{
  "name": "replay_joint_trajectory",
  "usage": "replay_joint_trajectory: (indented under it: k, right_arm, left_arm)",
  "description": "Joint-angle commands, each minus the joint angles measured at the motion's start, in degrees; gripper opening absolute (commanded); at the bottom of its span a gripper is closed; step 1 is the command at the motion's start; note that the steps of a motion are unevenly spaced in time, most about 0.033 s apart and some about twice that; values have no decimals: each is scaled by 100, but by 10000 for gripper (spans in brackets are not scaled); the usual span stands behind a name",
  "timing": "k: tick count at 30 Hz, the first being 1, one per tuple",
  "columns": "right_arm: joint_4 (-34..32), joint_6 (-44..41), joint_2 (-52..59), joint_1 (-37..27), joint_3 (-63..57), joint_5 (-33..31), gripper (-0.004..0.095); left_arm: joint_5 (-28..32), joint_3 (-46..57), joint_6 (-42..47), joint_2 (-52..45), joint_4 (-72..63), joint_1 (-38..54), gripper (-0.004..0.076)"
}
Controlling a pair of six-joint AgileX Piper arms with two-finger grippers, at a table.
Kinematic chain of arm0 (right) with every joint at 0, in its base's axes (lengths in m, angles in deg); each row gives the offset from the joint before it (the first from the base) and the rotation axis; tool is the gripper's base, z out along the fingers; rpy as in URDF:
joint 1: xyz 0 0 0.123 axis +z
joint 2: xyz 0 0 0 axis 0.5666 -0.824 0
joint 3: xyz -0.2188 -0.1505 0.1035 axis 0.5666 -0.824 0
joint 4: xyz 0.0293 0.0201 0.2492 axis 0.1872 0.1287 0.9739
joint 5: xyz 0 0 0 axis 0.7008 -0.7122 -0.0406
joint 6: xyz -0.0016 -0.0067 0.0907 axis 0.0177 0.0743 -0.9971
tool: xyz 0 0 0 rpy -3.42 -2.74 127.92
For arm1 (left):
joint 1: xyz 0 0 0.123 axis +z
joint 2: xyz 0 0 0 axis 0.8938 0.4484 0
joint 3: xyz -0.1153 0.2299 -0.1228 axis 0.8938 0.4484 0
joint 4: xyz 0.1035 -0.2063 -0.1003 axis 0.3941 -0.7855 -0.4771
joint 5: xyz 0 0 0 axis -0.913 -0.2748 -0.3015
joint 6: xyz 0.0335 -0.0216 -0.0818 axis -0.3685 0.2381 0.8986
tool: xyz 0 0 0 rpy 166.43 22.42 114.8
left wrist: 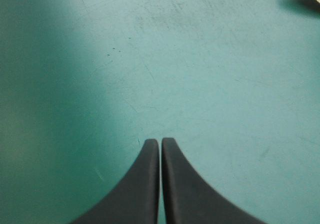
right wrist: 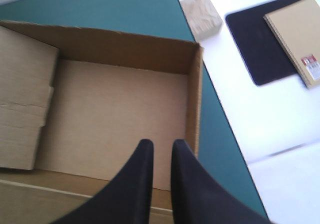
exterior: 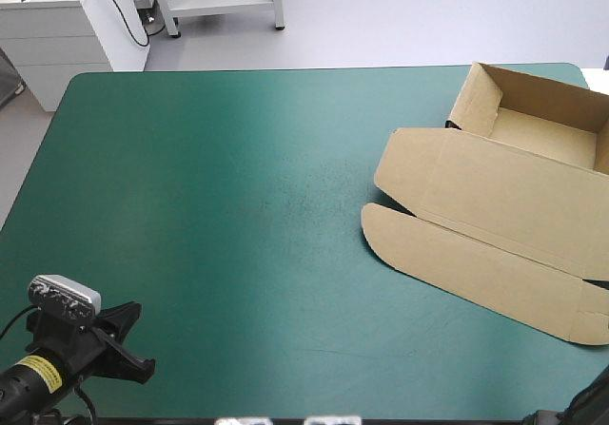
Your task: Fold the box
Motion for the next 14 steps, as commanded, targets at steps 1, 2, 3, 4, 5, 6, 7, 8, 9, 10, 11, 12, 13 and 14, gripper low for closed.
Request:
replay_joint_trajectory:
  k: [1, 2, 3, 4, 5, 6, 7, 8, 9, 10, 11, 12, 13, 14]
  right_arm:
    - [757, 396, 831, 199, -140, 23, 0]
    - [847, 501, 969, 345, -295, 23, 0]
    - [870, 622, 1142, 518, -506, 23, 0]
    - [855, 702, 1310, 720, -742, 23, 0]
    - [811, 793, 1444, 893, -995, 23, 0]
    - [764, 953, 1624, 1115, -1267, 35, 0]
    - [689, 1052, 1815, 1354, -1566, 121, 0]
    - [627, 1074, 1987, 1549, -1825, 270, 0]
    - [595, 1094, 2217, 1783, -2165, 525, 0]
    - [618, 1201, 2450, 2000, -2517, 798, 0]
    - [662, 1328, 2688, 2208, -2795, 1072, 0]
    - [709, 1494, 2914, 2403, -3140, 1319, 0]
    - [712, 1654, 3140, 2584, -3480, 1539, -2]
    - [721, 1750, 3321, 2721, -3816, 1712, -2]
  left_arm:
    - [353, -146, 12, 43, -185, -22, -8]
    - [353, -146, 12, 43, -185, -22, -8]
    - [366, -146, 12, 43, -185, -22, -8]
    - [366, -146, 12, 43, -174, -22, -8]
    - [366, -146, 12, 43, -174, -22, -8]
    - [366, -146, 12, 43, -193, -22, -8]
    - [355, -146, 12, 43, -257, -22, -8]
    - [355, -146, 12, 43, -321, -22, -8]
    - [355, -146, 12, 43, -437, -22, -8]
    - [355, -137, 12, 43, -505, -22, -8]
    - [355, -137, 12, 43, -560, -22, -8]
    - [355, -137, 12, 43, -622, -22, -8]
    - [367, -137, 12, 43, -647, -22, -8]
    - [367, -137, 12, 43, -647, -22, -8]
